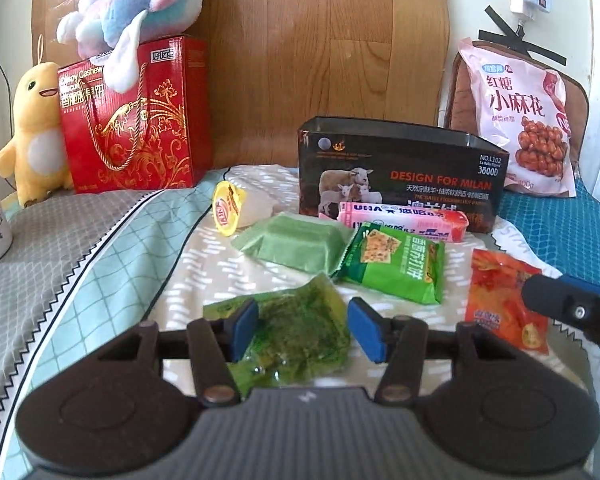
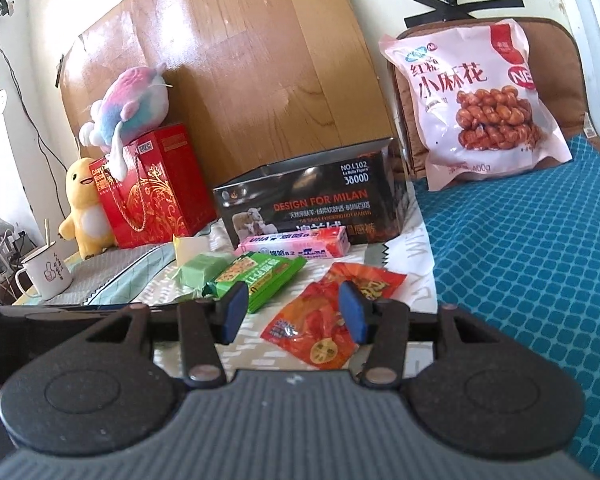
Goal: Organize snacks
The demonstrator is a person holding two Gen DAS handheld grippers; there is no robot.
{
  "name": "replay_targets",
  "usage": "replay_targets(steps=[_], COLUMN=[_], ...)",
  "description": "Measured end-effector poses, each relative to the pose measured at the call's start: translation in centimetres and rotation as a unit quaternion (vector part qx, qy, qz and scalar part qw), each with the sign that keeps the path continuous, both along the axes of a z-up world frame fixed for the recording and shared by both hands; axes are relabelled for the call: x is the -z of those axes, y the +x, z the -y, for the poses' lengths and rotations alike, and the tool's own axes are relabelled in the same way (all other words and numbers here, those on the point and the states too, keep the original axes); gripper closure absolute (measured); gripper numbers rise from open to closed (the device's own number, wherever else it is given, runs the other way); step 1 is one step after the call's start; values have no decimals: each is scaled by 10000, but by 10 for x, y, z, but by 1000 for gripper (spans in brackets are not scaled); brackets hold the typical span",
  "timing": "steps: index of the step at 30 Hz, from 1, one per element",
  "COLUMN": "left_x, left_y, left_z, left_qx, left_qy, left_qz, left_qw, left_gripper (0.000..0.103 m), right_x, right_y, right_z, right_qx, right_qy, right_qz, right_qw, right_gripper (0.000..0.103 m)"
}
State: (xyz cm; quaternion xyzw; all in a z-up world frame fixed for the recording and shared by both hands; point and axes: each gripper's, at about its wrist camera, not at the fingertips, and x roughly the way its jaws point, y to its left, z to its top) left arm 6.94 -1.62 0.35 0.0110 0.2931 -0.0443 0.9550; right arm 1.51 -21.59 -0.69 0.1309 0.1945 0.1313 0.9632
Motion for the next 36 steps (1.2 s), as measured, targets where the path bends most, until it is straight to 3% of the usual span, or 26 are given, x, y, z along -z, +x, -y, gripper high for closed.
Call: replay_targets(steps=[15,36], left_x=[-3,-4], left_y=[-15,-15], left_z=[6,-2], left_qx=[295,221], left_qy=[44,-289], left_qz=[412,439], left_qw=[9987,9984], left_gripper=[48,46], right_x=[1,0], right_y=[1,2], right_z=[2,2], right_qx=[-15,14], right_qy=[81,93], right_qz=[-14,-25], right_qw=[10000,10000], right_gripper=[44,42])
